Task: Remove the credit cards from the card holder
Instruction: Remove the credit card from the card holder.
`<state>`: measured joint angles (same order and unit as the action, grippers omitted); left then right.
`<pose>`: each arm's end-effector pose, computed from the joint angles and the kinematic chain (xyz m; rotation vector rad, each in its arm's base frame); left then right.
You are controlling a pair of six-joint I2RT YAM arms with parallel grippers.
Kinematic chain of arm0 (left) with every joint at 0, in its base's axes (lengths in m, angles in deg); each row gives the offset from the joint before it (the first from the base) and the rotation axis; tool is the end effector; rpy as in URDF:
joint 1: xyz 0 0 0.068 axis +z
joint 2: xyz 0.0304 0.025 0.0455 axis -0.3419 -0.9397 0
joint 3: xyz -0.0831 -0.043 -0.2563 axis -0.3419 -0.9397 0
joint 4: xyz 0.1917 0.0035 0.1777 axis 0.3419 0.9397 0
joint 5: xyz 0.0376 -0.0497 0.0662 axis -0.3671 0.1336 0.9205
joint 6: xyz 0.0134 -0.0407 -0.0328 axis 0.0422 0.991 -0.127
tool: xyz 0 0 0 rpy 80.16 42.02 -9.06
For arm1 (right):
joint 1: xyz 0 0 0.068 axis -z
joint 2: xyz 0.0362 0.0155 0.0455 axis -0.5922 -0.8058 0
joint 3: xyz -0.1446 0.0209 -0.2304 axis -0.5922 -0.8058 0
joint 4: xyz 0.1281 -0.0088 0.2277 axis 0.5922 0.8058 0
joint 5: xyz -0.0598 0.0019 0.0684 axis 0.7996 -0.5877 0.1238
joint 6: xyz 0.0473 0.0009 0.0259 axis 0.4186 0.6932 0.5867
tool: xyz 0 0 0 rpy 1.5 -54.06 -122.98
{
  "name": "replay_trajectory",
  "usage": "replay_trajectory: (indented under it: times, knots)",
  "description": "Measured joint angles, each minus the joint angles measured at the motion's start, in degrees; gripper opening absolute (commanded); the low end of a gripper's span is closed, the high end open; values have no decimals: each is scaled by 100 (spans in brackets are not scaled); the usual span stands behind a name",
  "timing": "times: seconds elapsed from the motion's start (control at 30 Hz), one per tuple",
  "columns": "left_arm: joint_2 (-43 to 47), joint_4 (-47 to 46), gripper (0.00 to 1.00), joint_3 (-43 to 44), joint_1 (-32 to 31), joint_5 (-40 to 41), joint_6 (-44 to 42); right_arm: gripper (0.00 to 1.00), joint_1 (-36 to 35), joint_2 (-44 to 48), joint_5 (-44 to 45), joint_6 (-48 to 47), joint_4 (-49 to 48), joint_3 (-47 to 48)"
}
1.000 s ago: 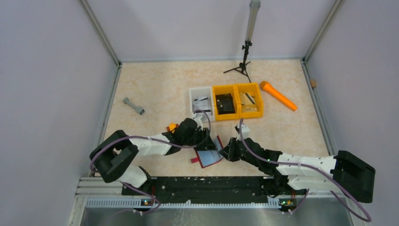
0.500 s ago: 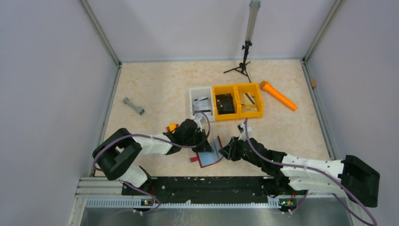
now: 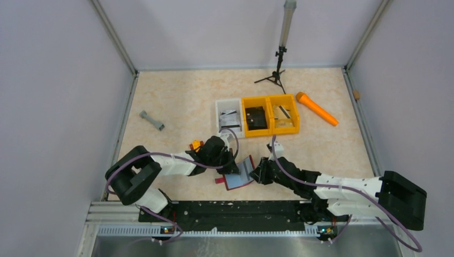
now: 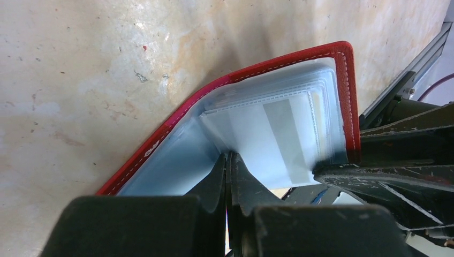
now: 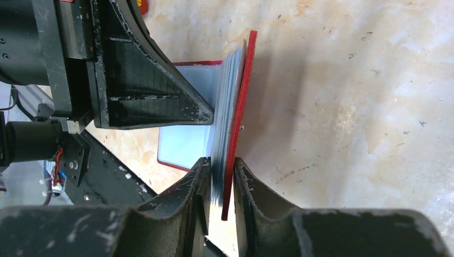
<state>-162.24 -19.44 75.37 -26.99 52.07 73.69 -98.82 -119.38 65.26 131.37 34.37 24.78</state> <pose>0.1733 -0.2025 0.1325 0.1604 2.6199 -1.1062 0.0955 0.1681 0.1550 -0.1385 2.2581 0.9106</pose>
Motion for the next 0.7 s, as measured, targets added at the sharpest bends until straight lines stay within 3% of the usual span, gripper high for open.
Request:
replay_trajectory:
  times: [0.07,0.33,0.43,0.57,0.7]
  knots:
    - [0,7,0,0,0,17,-7,28,0,13,-26,-7,-35,0]
    - [-2,48,0,0,0,39,-17,23,0,131,-70,-17,-46,0]
    - [-2,55,0,0,0,39,-17,17,0,129,-68,-7,-46,0]
    - [-2,66,0,0,0,39,-17,16,0,125,-68,15,-52,0]
    - [-2,70,0,0,0,39,-20,7,0,125,-70,22,-70,0]
